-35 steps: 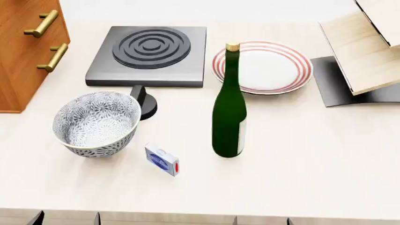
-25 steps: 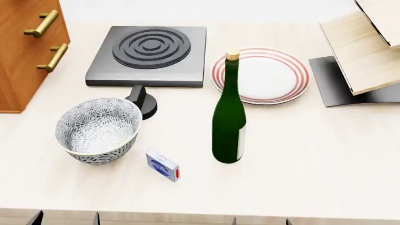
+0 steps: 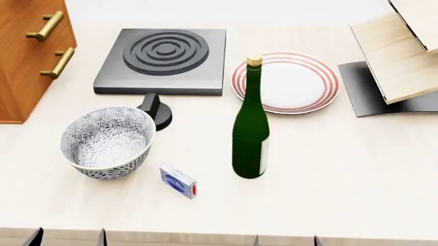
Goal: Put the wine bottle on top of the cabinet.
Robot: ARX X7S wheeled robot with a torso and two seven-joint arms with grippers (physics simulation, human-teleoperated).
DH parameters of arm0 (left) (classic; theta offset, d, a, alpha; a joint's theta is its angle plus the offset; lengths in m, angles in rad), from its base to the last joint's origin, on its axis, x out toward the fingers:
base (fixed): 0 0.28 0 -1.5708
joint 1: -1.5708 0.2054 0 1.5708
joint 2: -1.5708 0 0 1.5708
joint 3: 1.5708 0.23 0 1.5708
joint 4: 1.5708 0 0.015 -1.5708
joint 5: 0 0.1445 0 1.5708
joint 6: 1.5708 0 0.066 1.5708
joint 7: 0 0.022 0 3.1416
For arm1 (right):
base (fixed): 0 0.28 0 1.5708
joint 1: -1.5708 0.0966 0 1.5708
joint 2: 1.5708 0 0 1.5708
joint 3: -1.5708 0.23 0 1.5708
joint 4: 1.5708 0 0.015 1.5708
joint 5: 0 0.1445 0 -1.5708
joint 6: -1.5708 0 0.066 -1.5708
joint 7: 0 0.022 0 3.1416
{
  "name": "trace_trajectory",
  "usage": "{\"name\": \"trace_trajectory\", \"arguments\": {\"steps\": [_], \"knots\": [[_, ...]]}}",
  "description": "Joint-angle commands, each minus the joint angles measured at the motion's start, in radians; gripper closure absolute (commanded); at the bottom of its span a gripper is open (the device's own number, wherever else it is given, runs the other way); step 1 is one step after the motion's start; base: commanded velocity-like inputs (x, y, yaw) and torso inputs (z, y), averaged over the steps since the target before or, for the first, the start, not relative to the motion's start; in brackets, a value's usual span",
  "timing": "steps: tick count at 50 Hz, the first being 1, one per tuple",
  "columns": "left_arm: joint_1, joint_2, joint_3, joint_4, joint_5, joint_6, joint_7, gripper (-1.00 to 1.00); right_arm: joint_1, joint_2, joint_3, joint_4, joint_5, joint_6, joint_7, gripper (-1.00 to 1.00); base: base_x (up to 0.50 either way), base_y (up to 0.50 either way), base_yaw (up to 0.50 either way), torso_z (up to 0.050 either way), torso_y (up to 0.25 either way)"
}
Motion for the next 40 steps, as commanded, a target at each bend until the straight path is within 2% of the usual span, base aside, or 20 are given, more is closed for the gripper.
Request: {"name": "trace_trajectory", "arguments": {"steps": [1, 5, 11, 20, 33, 40], "knots": [[0.036, -0.019, 0.007, 0.128, -0.037, -0.012, -0.026, -1.0, -0.03, 0.03, -0.037, -0.101, -0.061, 0.009, 0.047, -1.0, 0.0, 0.0, 0.0, 0.0, 0.0], [0.041, -0.027, 0.02, 0.188, -0.024, -0.046, -0.042, -1.0, -0.043, 0.038, -0.039, -0.208, -0.065, 0.053, 0.055, -1.0, 0.0, 0.0, 0.0, 0.0, 0.0], [0.044, -0.049, 0.049, 0.434, -0.024, -0.179, -0.058, -1.0, -0.041, 0.043, -0.055, -0.361, -0.063, 0.136, 0.053, -1.0, 0.0, 0.0, 0.0, 0.0, 0.0], [0.025, -0.066, 0.091, 0.675, -0.018, -0.32, -0.082, -1.0, -0.028, 0.056, -0.082, -0.619, -0.079, 0.281, 0.05, -1.0, 0.0, 0.0, 0.0, 0.0, 0.0], [-0.013, -0.083, 0.131, 0.874, -0.012, -0.454, -0.111, -1.0, 0.022, 0.063, -0.111, -0.9, -0.084, 0.482, 0.043, -1.0, 0.0, 0.0, 0.0, 0.0, 0.0], [-0.043, -0.09, 0.154, 0.974, -0.01, -0.538, -0.131, -1.0, 0.043, 0.067, -0.128, -0.974, -0.085, 0.542, 0.047, -1.0, 0.0, 0.0, 0.0, 0.0, 0.0]]}}
